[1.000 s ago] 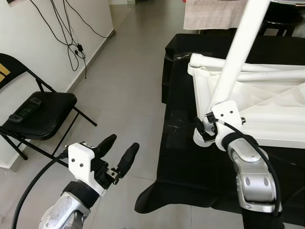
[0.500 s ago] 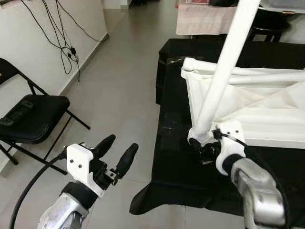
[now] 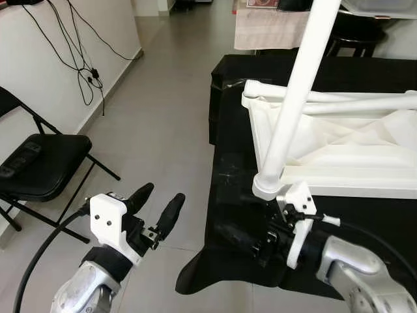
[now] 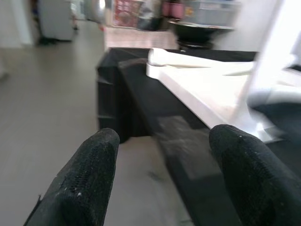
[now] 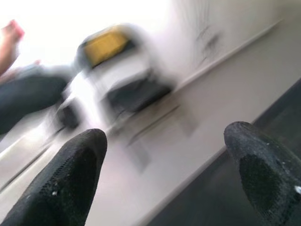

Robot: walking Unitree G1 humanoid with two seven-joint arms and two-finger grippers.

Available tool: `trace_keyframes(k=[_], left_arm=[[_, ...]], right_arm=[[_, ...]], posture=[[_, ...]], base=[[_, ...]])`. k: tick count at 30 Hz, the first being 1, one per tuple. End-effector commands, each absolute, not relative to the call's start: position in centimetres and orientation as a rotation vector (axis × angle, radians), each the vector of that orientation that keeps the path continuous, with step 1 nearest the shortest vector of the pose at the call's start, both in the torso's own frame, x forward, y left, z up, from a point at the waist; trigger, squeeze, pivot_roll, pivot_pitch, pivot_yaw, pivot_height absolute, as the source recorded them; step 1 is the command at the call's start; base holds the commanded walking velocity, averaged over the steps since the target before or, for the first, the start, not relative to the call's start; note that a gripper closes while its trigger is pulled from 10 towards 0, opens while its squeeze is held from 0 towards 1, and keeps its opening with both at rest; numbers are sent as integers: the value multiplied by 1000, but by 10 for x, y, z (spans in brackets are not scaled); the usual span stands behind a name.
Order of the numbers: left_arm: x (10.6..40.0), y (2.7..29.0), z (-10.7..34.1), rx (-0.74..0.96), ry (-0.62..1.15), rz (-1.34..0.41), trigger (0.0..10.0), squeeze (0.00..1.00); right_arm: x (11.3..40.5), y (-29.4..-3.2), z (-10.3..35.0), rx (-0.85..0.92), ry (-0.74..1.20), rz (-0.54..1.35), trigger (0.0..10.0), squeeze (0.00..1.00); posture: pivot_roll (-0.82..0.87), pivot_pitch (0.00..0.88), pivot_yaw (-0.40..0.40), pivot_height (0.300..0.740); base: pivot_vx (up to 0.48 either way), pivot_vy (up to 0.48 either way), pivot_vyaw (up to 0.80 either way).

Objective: Building children table

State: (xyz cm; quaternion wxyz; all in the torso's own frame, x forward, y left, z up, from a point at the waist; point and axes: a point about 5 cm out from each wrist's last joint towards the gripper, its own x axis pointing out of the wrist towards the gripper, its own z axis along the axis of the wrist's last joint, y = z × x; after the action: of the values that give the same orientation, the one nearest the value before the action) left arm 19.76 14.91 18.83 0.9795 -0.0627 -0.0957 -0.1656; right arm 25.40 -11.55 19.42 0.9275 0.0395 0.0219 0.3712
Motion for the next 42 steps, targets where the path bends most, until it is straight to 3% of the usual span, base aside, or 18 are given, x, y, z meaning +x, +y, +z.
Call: trace_keyframes(k=[1, 6, 13, 21, 32, 42], left_arm=[[200, 155, 188, -110, -188, -257, 10000, 0], [204, 168, 194, 34, -211, -85, 10000, 0], [196, 190, 190, 70, -206, 95, 10000, 0], [202, 189, 191, 42, -230, 89, 10000, 0], [206, 185, 191, 38, -231, 87, 10000, 0], [207, 187, 188, 30, -232, 83, 10000, 0]], right_arm=[[266, -111, 189, 59, 29, 671, 10000, 0], [280, -95, 182, -28, -18, 628, 10000, 0], [281, -96, 185, -7, -31, 620, 10000, 0], [290, -89, 181, 33, -64, 636, 10000, 0], [289, -85, 180, -8, -69, 687, 10000, 0], [290, -82, 174, 20, -50, 721, 10000, 0]], posture=[[-1, 119, 5, 740], [27, 120, 6, 740], [27, 128, 17, 740], [31, 124, 21, 740], [27, 118, 15, 740], [25, 117, 12, 740]], base=[[0, 0, 0], [0, 0, 0], [0, 0, 0], [183, 0, 200], [311, 0, 800], [309, 0, 0]])
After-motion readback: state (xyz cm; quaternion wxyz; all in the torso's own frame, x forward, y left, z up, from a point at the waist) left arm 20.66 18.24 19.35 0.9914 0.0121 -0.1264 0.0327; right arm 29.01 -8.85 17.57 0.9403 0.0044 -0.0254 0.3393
